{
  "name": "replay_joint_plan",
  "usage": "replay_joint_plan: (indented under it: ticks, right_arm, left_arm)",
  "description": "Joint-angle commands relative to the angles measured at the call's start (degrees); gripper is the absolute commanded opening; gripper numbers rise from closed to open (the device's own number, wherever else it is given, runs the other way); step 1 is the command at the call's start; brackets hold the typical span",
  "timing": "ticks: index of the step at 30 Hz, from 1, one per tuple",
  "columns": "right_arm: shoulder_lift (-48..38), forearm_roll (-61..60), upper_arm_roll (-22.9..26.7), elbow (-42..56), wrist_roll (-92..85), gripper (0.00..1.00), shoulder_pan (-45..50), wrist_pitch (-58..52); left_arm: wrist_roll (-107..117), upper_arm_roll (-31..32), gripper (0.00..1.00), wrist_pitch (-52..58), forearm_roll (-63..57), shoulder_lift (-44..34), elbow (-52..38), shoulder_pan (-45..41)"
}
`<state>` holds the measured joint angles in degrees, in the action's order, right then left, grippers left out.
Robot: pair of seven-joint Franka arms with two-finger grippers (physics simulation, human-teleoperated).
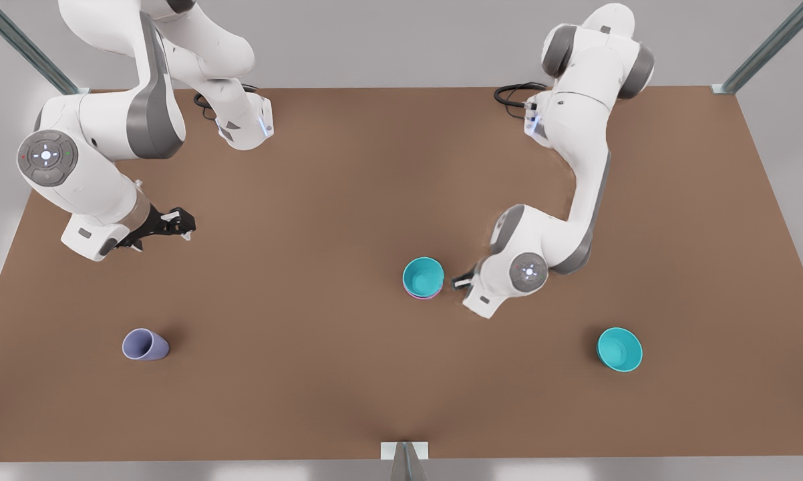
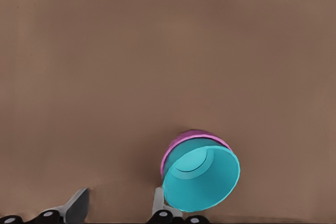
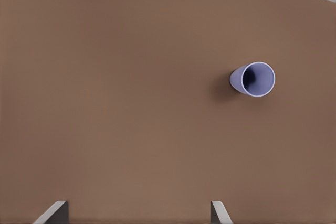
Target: Stack the blue bowl on the pink bowl
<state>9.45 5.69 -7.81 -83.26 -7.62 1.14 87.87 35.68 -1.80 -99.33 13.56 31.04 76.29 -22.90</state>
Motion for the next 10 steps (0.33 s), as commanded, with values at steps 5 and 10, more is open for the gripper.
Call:
replay_joint_plan:
  ticks: [5,10]
  right_arm:
    - [0.0,0.0,0.0,0.0,-2.1,1.00,0.0,0.0]
    - [-0.1,-0.2,-0.1,0.0,-2.1,1.00,0.0,0.0]
  left_arm:
    - [-37.4,0.4,1.00,28.0,-18.0,-19.5,-0.3,11.0]
    - [-37.8,0.7,1.00,28.2,-17.9,-19.2,-0.4,10.7]
